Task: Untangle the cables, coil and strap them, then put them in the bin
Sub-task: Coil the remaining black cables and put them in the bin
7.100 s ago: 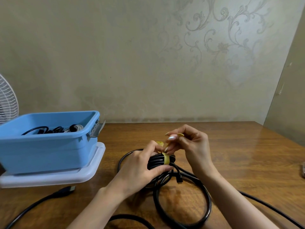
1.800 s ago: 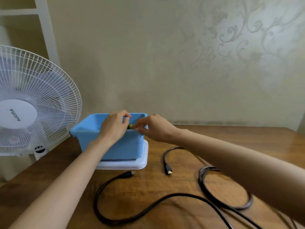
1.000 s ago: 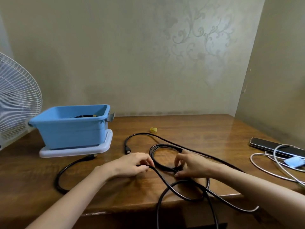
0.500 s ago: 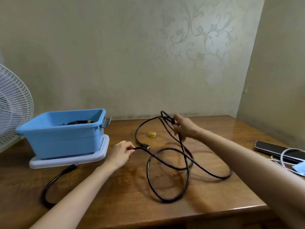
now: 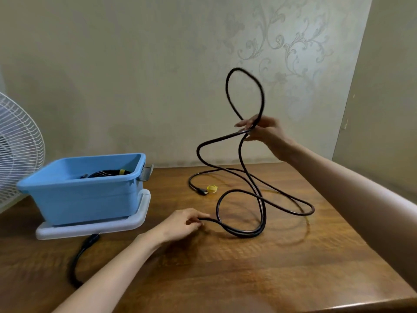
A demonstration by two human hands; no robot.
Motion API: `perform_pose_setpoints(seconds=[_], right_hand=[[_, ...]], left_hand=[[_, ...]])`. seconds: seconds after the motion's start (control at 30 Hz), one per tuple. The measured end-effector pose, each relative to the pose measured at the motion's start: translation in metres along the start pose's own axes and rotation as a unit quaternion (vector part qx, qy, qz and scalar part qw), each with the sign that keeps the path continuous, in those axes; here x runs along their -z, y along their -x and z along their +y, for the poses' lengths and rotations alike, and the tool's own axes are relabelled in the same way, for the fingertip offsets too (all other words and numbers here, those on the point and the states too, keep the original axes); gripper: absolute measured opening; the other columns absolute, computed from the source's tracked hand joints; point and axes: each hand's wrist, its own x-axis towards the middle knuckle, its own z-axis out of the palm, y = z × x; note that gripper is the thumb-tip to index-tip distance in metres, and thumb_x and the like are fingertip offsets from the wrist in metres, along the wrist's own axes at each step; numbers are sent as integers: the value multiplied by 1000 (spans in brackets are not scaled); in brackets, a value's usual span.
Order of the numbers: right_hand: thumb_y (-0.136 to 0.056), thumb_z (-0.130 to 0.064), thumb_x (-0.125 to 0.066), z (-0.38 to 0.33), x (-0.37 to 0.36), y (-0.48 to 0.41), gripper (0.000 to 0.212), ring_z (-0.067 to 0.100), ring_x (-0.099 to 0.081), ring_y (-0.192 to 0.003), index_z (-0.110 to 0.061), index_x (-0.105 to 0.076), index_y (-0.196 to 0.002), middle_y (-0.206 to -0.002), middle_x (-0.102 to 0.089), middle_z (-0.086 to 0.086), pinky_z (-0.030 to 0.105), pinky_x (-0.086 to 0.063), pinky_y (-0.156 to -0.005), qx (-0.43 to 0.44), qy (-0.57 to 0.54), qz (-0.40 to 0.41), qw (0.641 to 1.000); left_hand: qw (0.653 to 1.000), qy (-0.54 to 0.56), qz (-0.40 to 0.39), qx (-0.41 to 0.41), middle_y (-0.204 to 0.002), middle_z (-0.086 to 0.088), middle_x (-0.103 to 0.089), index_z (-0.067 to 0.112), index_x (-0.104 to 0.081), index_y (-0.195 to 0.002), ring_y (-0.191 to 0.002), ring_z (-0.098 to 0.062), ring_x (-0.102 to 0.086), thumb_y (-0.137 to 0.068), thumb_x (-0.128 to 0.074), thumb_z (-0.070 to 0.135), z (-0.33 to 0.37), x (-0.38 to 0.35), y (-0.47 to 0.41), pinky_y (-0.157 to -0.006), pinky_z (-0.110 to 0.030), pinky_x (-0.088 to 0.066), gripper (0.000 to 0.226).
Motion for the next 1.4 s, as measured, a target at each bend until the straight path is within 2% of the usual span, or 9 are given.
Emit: perform_pose_setpoints(seconds=[0.17,0.33,0.63,0.8,0.9,1.03,1.13,1.27,1.4], right_hand=[[-61,12,-42,-5,17,4,30,26,-68,-82,-12,-60,-55,-88,-73,13,35,-57,-75,-8,-111,-7,994],[-59,4,-48,10,26,35,19,31,-68,-90,-8,-63,-58,-88,-72,20,40,-51,-83,-54,67,-171,982],[-77,4,-46,50,-20,97,42,3,-66,-98,-22,-77,-88,-99,-75,-6,23,-50,-89,-115,258,-385,878],[-74,5,-49,75,-19,63,30,11,-67,-77,-14,-73,-74,-80,-73,2,29,-53,-76,-123,153,-100,975],[-82,-1,-51,125,-2,17,35,21,-59,-108,-20,-70,-104,-108,-70,1,35,-48,-91,-117,367,74,920],[-94,-41,-53,174,-5,-16,59,32,-31,-137,-16,-36,-144,-144,-46,11,44,-30,-109,-284,460,-43,840],[-95,-42,-52,184,-22,-25,46,30,-44,-128,-19,-50,-135,-133,-56,10,43,-35,-103,-276,498,-80,818],[-92,-19,-63,159,-33,-33,15,9,-57,-51,-9,-73,-92,-69,-62,2,21,-49,-54,-232,269,-30,934],[-94,-15,-59,95,-49,-36,16,9,-44,-49,-11,-70,-85,-60,-54,1,16,-35,-46,-159,-27,36,986]], left_hand=[[993,7,101,55,-105,4,-66,24,-66,-102,-85,-4,-62,-95,-41,3,-3,5,-14,-77,-17,-46,34],[980,-65,171,78,-119,-6,-59,12,-60,-111,-106,-20,-54,-92,-47,4,-13,19,-64,-82,-25,-40,24],[941,-324,36,88,-148,-1,-35,24,-37,-141,-137,-23,-29,-99,-41,11,-42,30,-132,-109,-38,-24,44],[918,-392,38,52,-137,0,-44,26,-52,-116,-116,-3,-45,-98,-44,17,-91,22,-149,-98,-19,-32,22],[914,-377,148,29,-101,0,-55,22,-48,-97,-100,-23,-46,-92,-48,13,-67,30,-142,-80,-31,-30,10],[926,-325,194,1,-70,-1,-55,19,-36,-85,-80,-29,-47,-92,-45,10,-46,45,-131,-61,-31,-26,14],[953,-268,139,-14,-84,3,-72,17,-45,-86,-84,-21,-63,-92,-47,12,-34,58,-126,-64,-28,-41,8],[968,-214,130,7,-71,9,-68,25,-55,-75,-72,-11,-64,-82,-69,32,0,67,-124,-67,-27,-46,17],[961,-169,217,39,-75,3,-71,23,-61,-76,-75,-14,-66,-77,-76,36,28,73,-126,-70,-29,-52,21]])
